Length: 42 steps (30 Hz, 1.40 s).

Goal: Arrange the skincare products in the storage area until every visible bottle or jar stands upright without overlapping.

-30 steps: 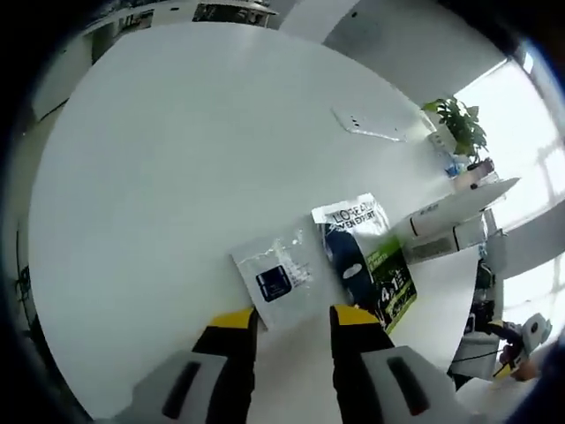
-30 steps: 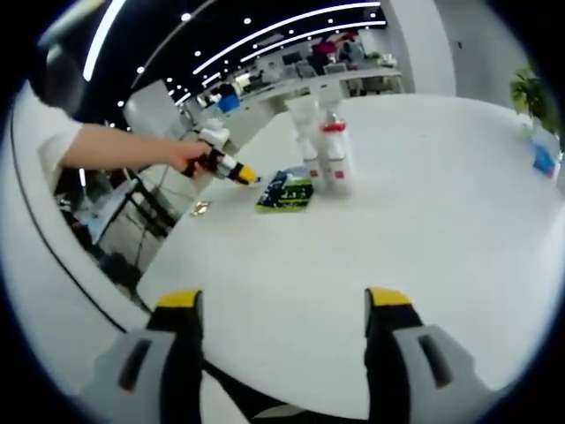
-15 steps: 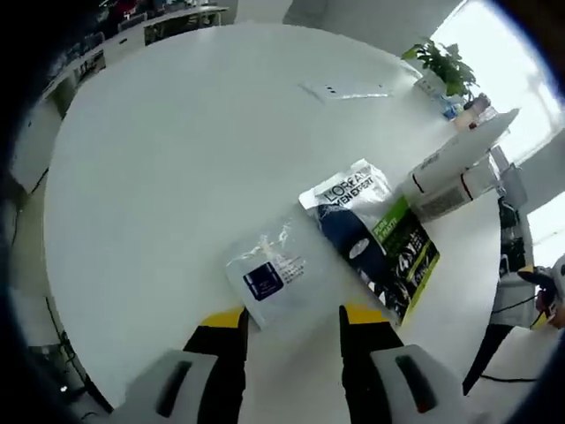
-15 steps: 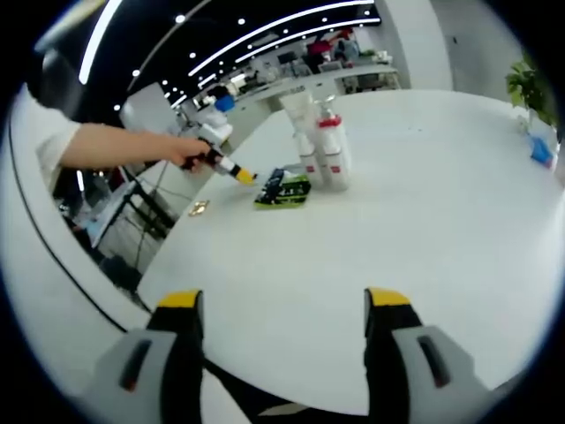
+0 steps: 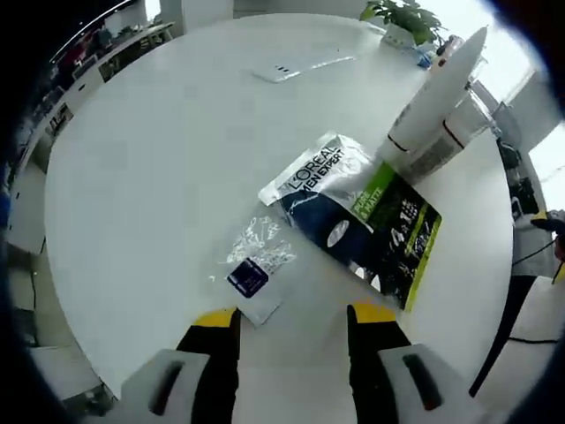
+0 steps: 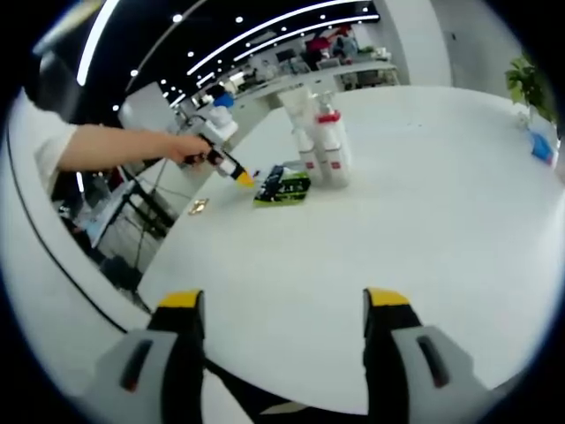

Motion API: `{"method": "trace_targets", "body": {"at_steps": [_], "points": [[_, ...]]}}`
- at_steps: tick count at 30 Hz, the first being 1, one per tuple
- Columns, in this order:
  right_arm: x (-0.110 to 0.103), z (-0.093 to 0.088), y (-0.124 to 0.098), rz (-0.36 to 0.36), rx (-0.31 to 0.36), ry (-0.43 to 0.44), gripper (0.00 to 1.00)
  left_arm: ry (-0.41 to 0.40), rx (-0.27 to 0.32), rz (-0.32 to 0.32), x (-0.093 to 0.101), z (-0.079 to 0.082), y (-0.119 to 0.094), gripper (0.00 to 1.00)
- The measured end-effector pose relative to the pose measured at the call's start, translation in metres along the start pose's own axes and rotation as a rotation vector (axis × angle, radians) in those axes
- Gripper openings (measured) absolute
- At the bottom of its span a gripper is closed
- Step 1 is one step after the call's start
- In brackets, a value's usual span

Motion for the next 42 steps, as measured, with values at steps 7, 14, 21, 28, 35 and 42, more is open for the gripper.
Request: {"method": "trace_targets", "body": {"at_steps": [7,14,21,28,35,42], "points": [[-0.004,0.000,0.005,0.015,-0.005,-0.003,0.71,0.145,-0.022,0.001,0.010,-0.003,-0.003,0.53],[-0.004,-0.002,0.002,0.017,-0.004,-0.004,0.70,0.074,0.020,-0.025,0.012,-0.001,-0.001,0.56],[-0.002,-0.005,0.002,0.014,-0.001,0.011,0.70,-0.005,0.084,-0.009,0.003,-0.006,-0.011,0.60],[-0.006,-0.004,0.015,0.049,-0.005,0.010,0.70,0.040,0.107,0.005,-0.006,-0.029,-0.031,0.63],[-0.012,0.001,0.030,0.098,-0.008,-0.004,0.70,0.102,0.094,0.024,-0.023,-0.059,-0.058,0.64],[-0.021,0.003,0.041,0.143,-0.014,-0.020,0.70,0.188,0.025,0.053,-0.044,-0.092,-0.077,0.64]]}}
Point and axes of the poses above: the point that each gripper's makers call its tool centre point, and the gripper's own axes: y roughly forward along the fingers, x roughly to its right, z roughly out of its top, the point moved 7 cm from there along -y, roughly backward along the fingers, and after that the axes turned 14 degrees about x, right-handed, at the moved point
